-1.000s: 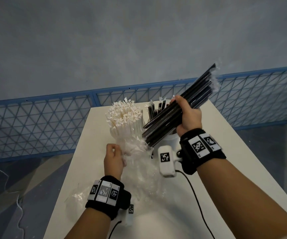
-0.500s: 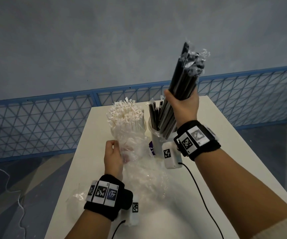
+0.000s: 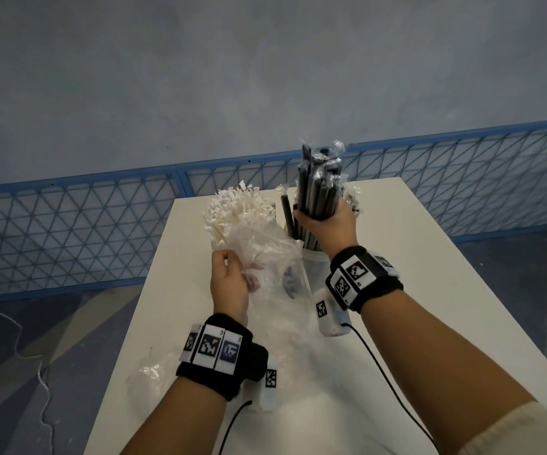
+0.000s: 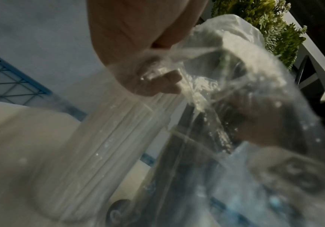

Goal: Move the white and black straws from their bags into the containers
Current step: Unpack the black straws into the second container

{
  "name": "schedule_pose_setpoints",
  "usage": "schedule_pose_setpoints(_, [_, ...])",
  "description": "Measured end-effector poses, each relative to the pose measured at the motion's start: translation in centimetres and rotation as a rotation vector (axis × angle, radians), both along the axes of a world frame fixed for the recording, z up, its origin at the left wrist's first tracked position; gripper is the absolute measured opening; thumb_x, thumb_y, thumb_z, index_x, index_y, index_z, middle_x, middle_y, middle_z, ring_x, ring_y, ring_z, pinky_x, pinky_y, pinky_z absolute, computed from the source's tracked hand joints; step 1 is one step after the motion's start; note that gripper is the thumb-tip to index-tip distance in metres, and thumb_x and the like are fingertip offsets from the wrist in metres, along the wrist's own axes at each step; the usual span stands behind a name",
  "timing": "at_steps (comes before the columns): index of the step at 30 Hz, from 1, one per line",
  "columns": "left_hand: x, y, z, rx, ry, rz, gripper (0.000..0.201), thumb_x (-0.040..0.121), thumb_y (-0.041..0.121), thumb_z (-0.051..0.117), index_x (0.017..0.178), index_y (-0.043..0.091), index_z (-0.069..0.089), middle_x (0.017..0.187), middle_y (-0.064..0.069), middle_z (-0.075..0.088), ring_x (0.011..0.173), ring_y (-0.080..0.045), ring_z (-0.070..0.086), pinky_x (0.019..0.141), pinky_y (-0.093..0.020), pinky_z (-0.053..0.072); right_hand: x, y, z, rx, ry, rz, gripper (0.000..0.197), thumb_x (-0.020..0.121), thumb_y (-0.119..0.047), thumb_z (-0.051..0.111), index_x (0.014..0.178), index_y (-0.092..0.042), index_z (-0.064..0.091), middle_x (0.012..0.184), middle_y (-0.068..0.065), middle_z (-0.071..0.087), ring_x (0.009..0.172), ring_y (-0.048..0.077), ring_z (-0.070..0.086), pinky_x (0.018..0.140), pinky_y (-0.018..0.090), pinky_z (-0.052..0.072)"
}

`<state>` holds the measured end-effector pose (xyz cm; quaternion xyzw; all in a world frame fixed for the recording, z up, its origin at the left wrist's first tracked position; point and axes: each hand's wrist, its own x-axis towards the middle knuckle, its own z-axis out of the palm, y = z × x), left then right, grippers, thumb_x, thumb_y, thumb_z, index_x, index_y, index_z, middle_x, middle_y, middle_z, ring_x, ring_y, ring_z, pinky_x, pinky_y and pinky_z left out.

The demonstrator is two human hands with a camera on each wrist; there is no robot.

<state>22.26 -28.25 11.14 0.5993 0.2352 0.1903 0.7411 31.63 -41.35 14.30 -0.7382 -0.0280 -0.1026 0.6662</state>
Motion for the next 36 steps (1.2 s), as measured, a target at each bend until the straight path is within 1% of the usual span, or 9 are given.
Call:
schedule_pose_setpoints(13, [-1.0,0.4,0.5,0.034,0.003,0.022,0.017,0.102,0.017,0.033,0.089,0.014,0.044,0.067,-0.008,0.064,0.042,-0.013,0.039,0.039,-0.017,0.035,-0.4,-0.3,-1.3,-0.164,0.130,0.038,0.053,0.069,-0.016,0.080,0.115,-0.006,0.057,0.118,0.013,0.064,0.111,0.026,0.059,0.089,0.028,0.045])
schedule_pose_setpoints(16, [-1.7,0.9,0.8,0.049,-0.010,0.021,0.013,0.101,0.016,0.036,0.091,0.011,0.044,0.058,0.001,0.065,0.037,-0.008,0.043,0.039,-0.016,0.036,-1.3,-0.4,0.8,-0.100,-0.042,-0.038,0.072,0.066,-0.026,0.082,0.126,-0.018,0.044,0.125,0.006,0.058,0.114,0.020,0.055,0.096,0.029,0.046])
schedule_pose_setpoints(19, [-2.0,0.9,0.7,0.027,-0.019,0.034,0.013,0.102,0.016,0.035,0.095,0.010,0.044,0.050,0.008,0.064,0.037,-0.006,0.045,0.041,-0.018,0.037,-1.5,-0.5,3.8,-0.029,-0.319,-0.048,0.066,0.074,-0.023,0.076,0.124,-0.036,0.035,0.122,-0.002,0.055,0.108,0.008,0.055,0.089,0.012,0.045])
schedule_pose_setpoints(22, [-2.1,0.7,0.7,0.016,-0.021,0.029,0.013,0.102,0.017,0.036,0.096,0.010,0.045,0.051,0.009,0.065,0.040,-0.004,0.048,0.046,-0.022,0.039,-0.6,-0.4,4.2,-0.289,-0.410,-0.001,0.031,0.090,-0.010,0.055,0.119,-0.021,0.053,0.117,0.002,0.059,0.101,0.007,0.052,0.088,0.021,0.045])
schedule_pose_setpoints(26, [-2.6,1.0,0.7,-0.014,-0.060,0.026,0.014,0.102,0.017,0.036,0.094,0.010,0.045,0.055,0.006,0.066,0.043,-0.004,0.052,0.049,-0.023,0.041,-0.4,-0.8,3.1,-0.548,-0.396,0.053,0.032,0.094,-0.014,0.047,0.125,-0.013,0.054,0.125,0.005,0.057,0.114,0.018,0.051,0.101,0.025,0.035])
schedule_pose_setpoints(28, [-2.9,1.4,0.6,-0.050,-0.097,0.037,0.012,0.102,0.014,0.035,0.093,0.012,0.043,0.055,0.005,0.066,0.044,-0.006,0.051,0.047,-0.021,0.040,-2.1,-1.8,3.3,-0.531,-0.489,-0.013,0.039,0.093,-0.022,0.051,0.132,-0.018,0.046,0.135,-0.005,0.047,0.125,0.011,0.041,0.111,0.030,0.028])
schedule_pose_setpoints(30, [-3.1,2.0,0.5,-0.114,-0.145,0.063,0.014,0.101,0.010,0.035,0.090,0.015,0.042,0.054,0.004,0.065,0.045,-0.007,0.052,0.045,-0.018,0.040,-4.9,-3.1,2.9,-0.351,-0.588,-0.052,0.034,0.092,-0.023,0.052,0.126,-0.019,0.050,0.126,-0.009,0.047,0.119,0.004,0.043,0.104,0.020,0.034])
schedule_pose_setpoints(33, [-3.8,2.9,0.5,-0.294,-0.225,0.071,0.011,0.101,0.017,0.032,0.095,0.013,0.041,0.056,0.000,0.062,0.048,-0.009,0.052,0.046,-0.016,0.041,-8.7,-4.5,-0.7,-0.114,-0.367,0.078,0.019,0.086,-0.040,0.049,0.097,-0.027,0.057,0.097,-0.002,0.063,0.090,0.008,0.059,0.083,0.020,0.047])
schedule_pose_setpoints(36, [-4.4,3.3,0.5,-0.367,-0.276,0.098,0.023,0.100,0.027,0.031,0.083,0.017,0.042,0.064,0.000,0.057,0.056,-0.015,0.053,0.056,-0.023,0.045,-11.0,-5.0,-5.2,-0.114,0.158,0.305,0.043,0.079,-0.066,0.043,0.099,-0.032,0.059,0.104,0.000,0.067,0.093,0.014,0.064,0.082,0.031,0.049])
